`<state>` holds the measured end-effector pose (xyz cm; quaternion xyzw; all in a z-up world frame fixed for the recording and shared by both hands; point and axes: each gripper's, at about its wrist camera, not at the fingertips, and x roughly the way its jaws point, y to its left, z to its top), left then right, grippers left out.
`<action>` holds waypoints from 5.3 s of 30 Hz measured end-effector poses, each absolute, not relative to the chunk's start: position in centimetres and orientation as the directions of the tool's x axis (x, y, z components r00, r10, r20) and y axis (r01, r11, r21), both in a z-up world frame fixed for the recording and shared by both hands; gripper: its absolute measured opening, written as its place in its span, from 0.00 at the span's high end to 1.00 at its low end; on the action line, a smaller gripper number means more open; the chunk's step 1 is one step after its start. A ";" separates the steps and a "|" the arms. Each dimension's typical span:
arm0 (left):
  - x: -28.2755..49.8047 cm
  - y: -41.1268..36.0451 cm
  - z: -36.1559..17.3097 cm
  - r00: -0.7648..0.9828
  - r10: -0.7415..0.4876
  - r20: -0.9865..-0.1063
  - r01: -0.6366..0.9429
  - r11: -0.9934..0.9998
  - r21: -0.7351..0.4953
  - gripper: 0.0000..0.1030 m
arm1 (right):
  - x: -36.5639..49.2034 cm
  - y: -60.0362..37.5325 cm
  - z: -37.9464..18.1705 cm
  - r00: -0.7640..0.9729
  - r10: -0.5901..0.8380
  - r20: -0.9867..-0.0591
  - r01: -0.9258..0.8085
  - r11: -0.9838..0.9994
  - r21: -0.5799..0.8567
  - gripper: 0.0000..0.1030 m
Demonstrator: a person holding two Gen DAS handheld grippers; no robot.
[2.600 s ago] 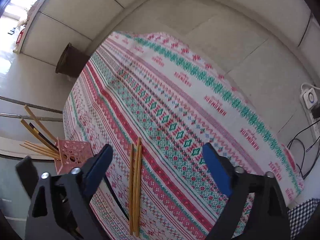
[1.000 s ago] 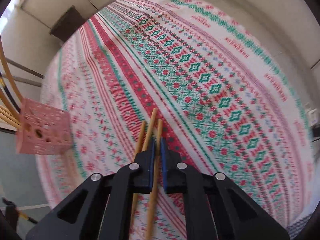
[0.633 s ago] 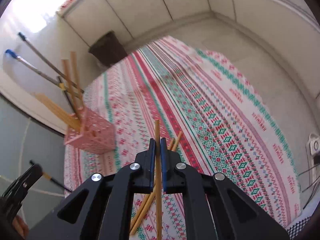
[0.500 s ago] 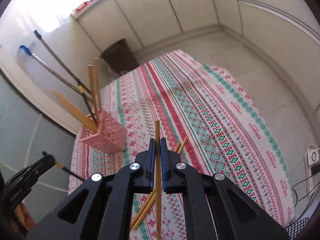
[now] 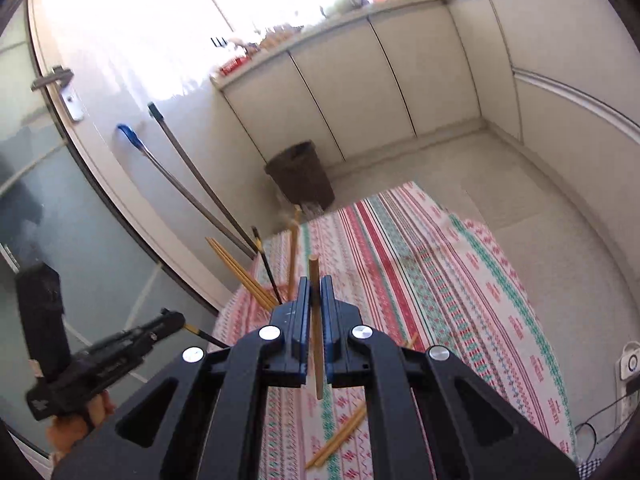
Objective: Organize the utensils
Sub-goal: 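Carry both upright sticks to the pink holder and lower them inside, then open both grippers to release the sticks into the pink holder, then withdraw both grippers and reach toward the last sticks on the cloth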
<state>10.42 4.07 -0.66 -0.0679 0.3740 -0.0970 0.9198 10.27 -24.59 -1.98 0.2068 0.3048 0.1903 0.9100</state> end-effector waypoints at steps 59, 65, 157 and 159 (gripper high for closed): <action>15.9 10.8 2.7 0.793 -0.066 -0.605 -0.101 0.966 -0.238 0.74 | 24.1 -15.9 -2.4 0.698 0.509 -0.504 -0.174 0.803 0.570 0.90; 15.4 9.3 3.0 0.806 -0.038 -0.591 -0.094 0.977 -0.191 0.69 | 22.0 -15.7 -1.0 0.744 0.440 -0.502 -0.204 0.866 0.457 0.90; 23.7 -10.3 -20.4 0.170 -0.138 -0.976 0.155 0.982 -0.112 0.23 | 14.5 -36.8 -17.8 0.487 0.347 -0.801 0.343 0.768 0.541 0.06; 24.1 -10.4 -20.9 0.156 -0.122 -0.980 0.150 0.984 -0.099 0.31 | 14.7 -37.3 -18.1 0.480 0.365 -0.798 0.354 0.752 0.556 0.06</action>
